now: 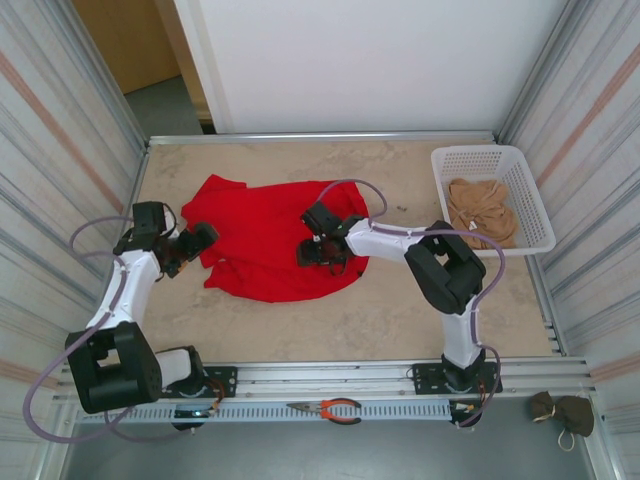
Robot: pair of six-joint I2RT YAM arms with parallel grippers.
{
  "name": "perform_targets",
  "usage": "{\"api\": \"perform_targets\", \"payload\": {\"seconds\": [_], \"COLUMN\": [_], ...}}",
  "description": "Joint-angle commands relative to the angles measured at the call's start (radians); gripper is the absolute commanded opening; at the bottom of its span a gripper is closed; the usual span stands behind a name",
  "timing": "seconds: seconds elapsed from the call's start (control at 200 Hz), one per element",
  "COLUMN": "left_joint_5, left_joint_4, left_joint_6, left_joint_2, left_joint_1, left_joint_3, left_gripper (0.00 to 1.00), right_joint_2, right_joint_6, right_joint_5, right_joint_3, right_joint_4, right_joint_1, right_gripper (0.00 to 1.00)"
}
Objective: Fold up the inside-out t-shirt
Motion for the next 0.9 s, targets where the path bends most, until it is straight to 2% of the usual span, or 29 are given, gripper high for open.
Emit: {"api": "perform_targets", "payload": {"seconds": [0.0, 0.105, 0.2, 0.296, 0.401, 0.526, 0.706, 0.782, 0.897], "left_joint_5": [0.02, 0.013, 0.015, 0.015, 0.013, 0.015, 0.041, 0.084, 0.151], "left_joint_4": [-0.019, -0.022, -0.028, -0.034, -0.041, -0.047, -0.039, -0.003, 0.054], "left_joint_6": [0.023, 0.023, 0.022, 0.024, 0.024, 0.019, 0.008, -0.009, -0.046], "left_joint_2": [-0.026, -0.032, -0.034, -0.034, -0.035, -0.03, -0.02, -0.013, 0.004], "left_joint_1": [0.006, 0.006, 0.006, 0.006, 0.006, 0.006, 0.006, 0.003, -0.019], "left_joint_3": [0.015, 0.014, 0.018, 0.021, 0.029, 0.045, 0.047, 0.023, -0.025], "left_gripper": [0.99, 0.99, 0.99, 0.99, 0.99, 0.99, 0.98, 0.95, 0.83], "right_joint_2": [0.026, 0.051, 0.059, 0.03, -0.066, -0.267, -0.531, -0.575, -0.583], "right_joint_6": [-0.011, -0.01, -0.01, -0.012, -0.016, -0.028, -0.036, -0.033, -0.039], "right_joint_5": [-0.038, -0.06, -0.076, -0.086, -0.084, -0.053, -0.033, -0.072, -0.088], "right_joint_3": [0.033, 0.061, 0.074, 0.062, 0.013, -0.08, -0.273, -0.342, -0.397], "right_joint_4": [0.017, 0.017, 0.015, 0.013, 0.002, -0.046, -0.098, -0.083, -0.065], "right_joint_1": [-0.002, 0.002, 0.009, 0.009, -0.014, -0.077, -0.24, -0.311, -0.363], "right_gripper": [0.61, 0.51, 0.34, 0.0, 0.0, 0.0, 0.0, 0.0, 0.0]}}
